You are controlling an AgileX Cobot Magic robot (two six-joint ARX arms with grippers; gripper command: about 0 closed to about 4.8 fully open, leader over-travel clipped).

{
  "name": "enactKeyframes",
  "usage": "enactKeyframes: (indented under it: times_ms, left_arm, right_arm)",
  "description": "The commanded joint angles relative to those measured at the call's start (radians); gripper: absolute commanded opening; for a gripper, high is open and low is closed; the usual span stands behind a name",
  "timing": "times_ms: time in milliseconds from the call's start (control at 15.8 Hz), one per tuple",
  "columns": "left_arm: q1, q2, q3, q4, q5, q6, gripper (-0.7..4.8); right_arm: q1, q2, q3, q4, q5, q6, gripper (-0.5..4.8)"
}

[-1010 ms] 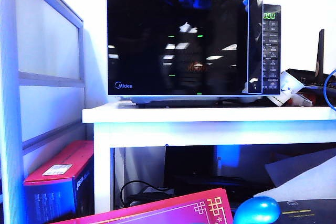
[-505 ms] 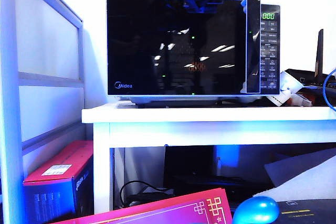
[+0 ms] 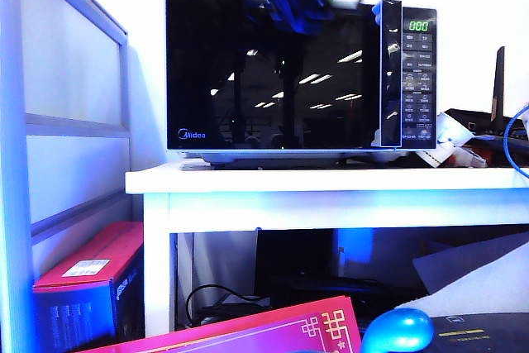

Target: Open the microwave door, place the orange inside the microwave, then close the microwave door.

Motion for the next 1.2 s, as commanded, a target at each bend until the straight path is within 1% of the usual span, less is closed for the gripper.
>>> enactKeyframes:
  times_ms: [63, 253, 316, 379, 442, 505, 695, 821, 884, 947, 1010, 1073, 1137, 1200]
  left_arm:
    - [-0.006, -0.278, 0.007, -0.074, -0.084, 0.071, -0.02]
    - [-0.024, -0.574, 0.007, -0.237, -0.077, 0.063, -0.03]
    - [-0.026, -0.717, 0.007, -0.351, -0.075, 0.026, -0.03]
    - [-0.026, -0.813, 0.007, -0.445, -0.068, -0.016, -0.03]
    - [-0.026, -0.894, 0.007, -0.539, -0.043, -0.047, -0.03]
    - [-0.026, -1.026, 0.007, -0.674, 0.005, -0.060, -0.03]
    - [-0.024, -1.283, 0.007, -0.874, 0.011, -0.024, -0.03]
    - [-0.024, -1.381, 0.007, -0.979, 0.011, -0.027, -0.03]
    - [-0.024, -1.435, 0.007, -1.067, 0.009, -0.028, -0.03]
    - [-0.024, -1.482, 0.007, -1.166, 0.010, -0.050, -0.03]
    - [-0.024, -1.527, 0.006, -1.302, 0.011, -0.094, -0.03]
    - [-0.024, -1.546, 0.006, -1.376, 0.012, -0.107, -0.03]
    - [-0.024, -1.561, -0.003, -1.403, 0.012, -0.112, -0.03]
    - [-0.023, -1.584, -0.023, -1.402, 0.024, -0.120, -0.03]
  right_arm:
    - [0.002, -0.071, 0.005, 0.067, 0.005, 0.056, 0.49]
    - [0.002, -0.167, 0.005, 0.052, -0.006, 0.127, 0.50]
    - [0.002, -0.217, 0.005, 0.037, -0.047, 0.135, 0.49]
    - [0.002, -0.250, 0.004, 0.016, -0.071, 0.136, 0.48]
    - [0.002, -0.292, 0.004, -0.019, -0.077, 0.137, 0.28]
    - [0.002, -0.354, 0.003, -0.080, -0.080, 0.175, 0.00]
    - [0.002, -0.484, 0.002, -0.192, -0.143, 0.213, 0.00]
    - [0.002, -0.531, -0.003, -0.249, -0.185, 0.221, 0.00]
    - [0.001, -0.565, -0.025, -0.286, -0.212, 0.221, 0.00]
    - [0.001, -0.604, -0.072, -0.312, -0.248, 0.226, 0.00]
    - [0.000, -0.673, -0.188, -0.301, -0.282, 0.239, 0.00]
    - [0.000, -0.728, -0.288, -0.270, -0.296, 0.239, 0.00]
    - [0.000, -0.780, -0.388, -0.224, -0.303, 0.243, 0.00]
    - [0.000, -0.849, -0.515, -0.146, -0.321, 0.269, 0.00]
